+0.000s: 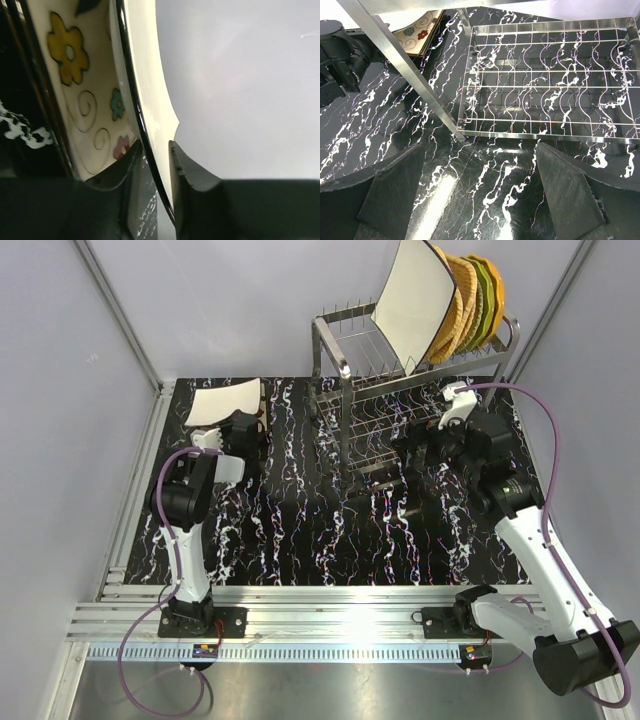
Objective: Unload the plates from the dish rack
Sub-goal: Place the plate on the table
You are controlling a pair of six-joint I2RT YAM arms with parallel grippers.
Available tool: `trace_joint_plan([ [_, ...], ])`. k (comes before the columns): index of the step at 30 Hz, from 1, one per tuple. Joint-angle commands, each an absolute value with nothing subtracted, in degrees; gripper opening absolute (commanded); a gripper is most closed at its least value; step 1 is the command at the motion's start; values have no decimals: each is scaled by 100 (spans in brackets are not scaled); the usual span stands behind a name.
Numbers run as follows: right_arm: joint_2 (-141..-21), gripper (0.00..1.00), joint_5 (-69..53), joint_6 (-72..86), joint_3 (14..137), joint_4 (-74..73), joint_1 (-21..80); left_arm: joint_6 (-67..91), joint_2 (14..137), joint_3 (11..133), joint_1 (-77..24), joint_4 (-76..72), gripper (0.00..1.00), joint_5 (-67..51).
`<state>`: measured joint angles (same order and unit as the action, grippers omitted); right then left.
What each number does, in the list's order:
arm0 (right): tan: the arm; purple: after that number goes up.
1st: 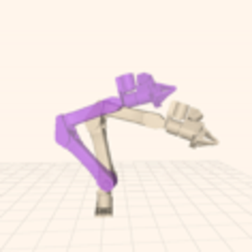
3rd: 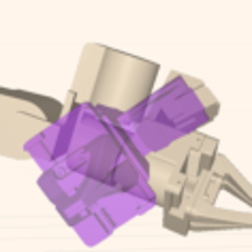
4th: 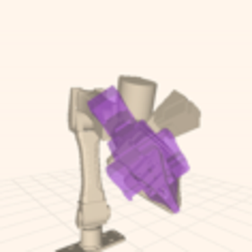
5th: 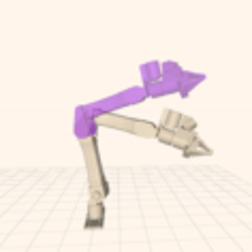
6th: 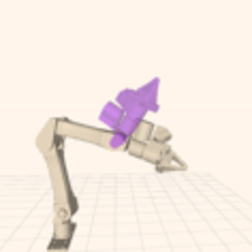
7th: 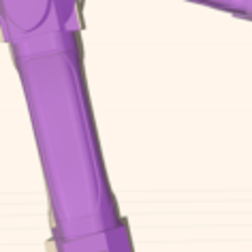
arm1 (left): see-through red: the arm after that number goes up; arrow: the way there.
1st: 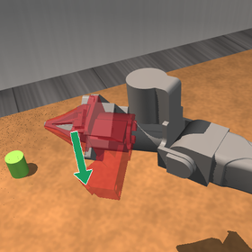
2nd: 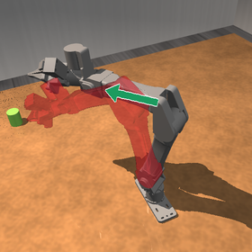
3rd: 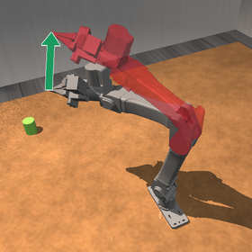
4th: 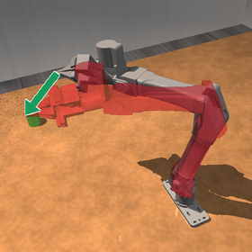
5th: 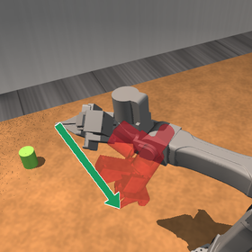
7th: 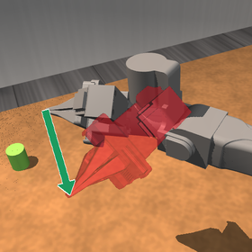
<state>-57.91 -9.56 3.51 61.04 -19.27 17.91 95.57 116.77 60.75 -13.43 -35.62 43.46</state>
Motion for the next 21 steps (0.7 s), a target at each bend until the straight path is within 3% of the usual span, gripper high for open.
trace_joint_plan([
  [1,-5634,100,-914,404,6223,-1758,1723,9642,11566,6407,-1397,-4280,31,4764],
  [11,-5581,100,-949,466,6214,-1732,1714,9562,11391,6240,-1406,-4175,45,4518],
  [21,-5502,100,-984,501,6179,-1740,1705,9422,11180,6100,-1406,-3920,67,4123],
])
